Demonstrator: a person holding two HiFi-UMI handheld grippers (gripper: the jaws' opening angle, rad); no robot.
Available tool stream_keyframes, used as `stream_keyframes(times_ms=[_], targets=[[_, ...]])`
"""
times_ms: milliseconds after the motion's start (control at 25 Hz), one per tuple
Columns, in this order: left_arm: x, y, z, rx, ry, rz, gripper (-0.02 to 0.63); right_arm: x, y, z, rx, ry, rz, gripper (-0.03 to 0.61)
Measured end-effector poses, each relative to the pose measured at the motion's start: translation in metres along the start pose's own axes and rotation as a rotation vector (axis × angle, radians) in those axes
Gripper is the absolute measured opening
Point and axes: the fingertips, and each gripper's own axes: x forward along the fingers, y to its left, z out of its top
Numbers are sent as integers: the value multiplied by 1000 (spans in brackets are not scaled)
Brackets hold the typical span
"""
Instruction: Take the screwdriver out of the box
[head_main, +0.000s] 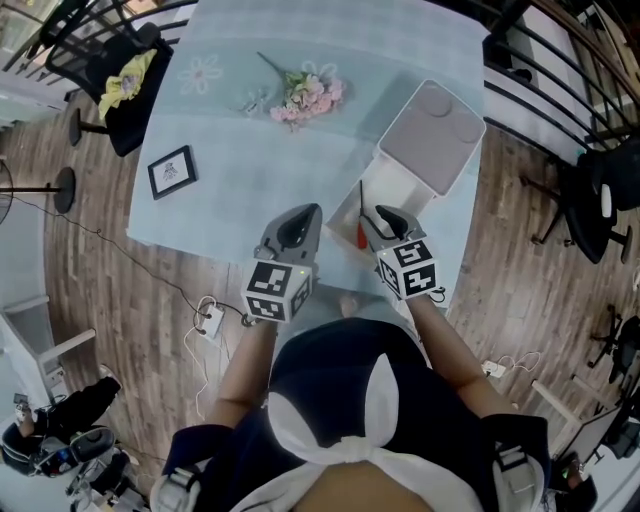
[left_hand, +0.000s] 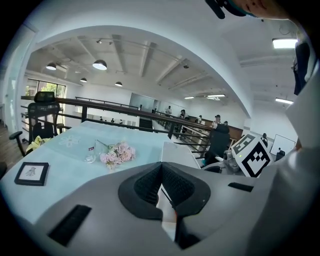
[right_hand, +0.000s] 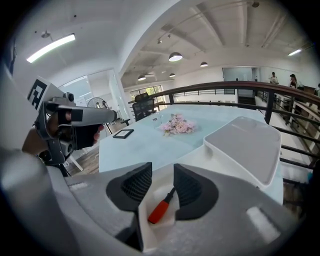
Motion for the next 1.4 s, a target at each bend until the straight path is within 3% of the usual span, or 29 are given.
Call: stream_keyframes(times_ms=[800,1400], targets=[[30,32,-16,29,92,-100,15,68,-4,-63,23,294,-50,155],[43,45,-24,32,145,-142,15,92,-10,-80,-9,474,-126,155]])
